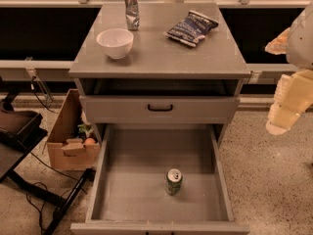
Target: Pick green can from middle drawer and place on counter
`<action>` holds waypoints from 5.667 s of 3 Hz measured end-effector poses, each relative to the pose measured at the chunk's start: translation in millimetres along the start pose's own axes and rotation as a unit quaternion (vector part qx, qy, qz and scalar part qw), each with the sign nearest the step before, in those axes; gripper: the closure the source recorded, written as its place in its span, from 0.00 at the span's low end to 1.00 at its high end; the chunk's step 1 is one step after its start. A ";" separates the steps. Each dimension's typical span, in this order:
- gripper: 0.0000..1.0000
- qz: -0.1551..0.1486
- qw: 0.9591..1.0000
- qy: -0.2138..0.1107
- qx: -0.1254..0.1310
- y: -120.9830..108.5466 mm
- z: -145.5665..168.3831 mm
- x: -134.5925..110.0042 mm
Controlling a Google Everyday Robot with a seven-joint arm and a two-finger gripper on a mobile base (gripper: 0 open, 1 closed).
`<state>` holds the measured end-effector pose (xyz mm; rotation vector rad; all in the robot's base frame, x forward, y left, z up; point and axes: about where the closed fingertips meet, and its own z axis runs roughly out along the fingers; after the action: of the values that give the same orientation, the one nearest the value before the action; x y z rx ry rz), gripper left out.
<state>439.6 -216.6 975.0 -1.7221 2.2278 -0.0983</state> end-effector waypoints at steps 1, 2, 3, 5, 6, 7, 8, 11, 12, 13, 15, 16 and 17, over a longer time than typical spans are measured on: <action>0.00 0.000 1.000 -0.005 0.003 -3.0 5.4 -0.1; 0.00 0.008 0.995 -0.087 -0.038 2.5 85.8 18.9; 0.00 0.035 0.978 -0.200 -0.049 -0.5 162.8 22.5; 0.00 0.077 0.921 -0.382 -0.012 -11.0 273.1 23.6; 0.00 0.072 0.917 -0.390 -0.037 6.9 289.7 21.7; 0.00 0.072 0.917 -0.390 -0.037 7.0 290.0 21.7; 0.00 0.099 0.906 -0.410 -0.039 37.2 339.3 28.0; 0.00 0.115 0.863 -0.490 0.026 72.7 473.3 54.2; 0.00 0.103 0.861 -0.498 0.000 79.1 510.9 29.2; 0.00 0.089 0.858 -0.505 -0.026 83.1 530.7 -1.6; 0.23 0.082 0.847 -0.520 -0.071 92.6 567.2 -47.7; 0.46 0.097 0.843 -0.521 -0.090 92.9 589.7 -51.9; 0.76 0.097 0.843 -0.521 -0.090 92.4 590.5 -52.4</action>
Offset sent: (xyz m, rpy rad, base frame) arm 0.0611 0.0025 -0.1448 0.5515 -0.0882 0.0679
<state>538.4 -58.6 404.6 -1.1298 1.5433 0.9005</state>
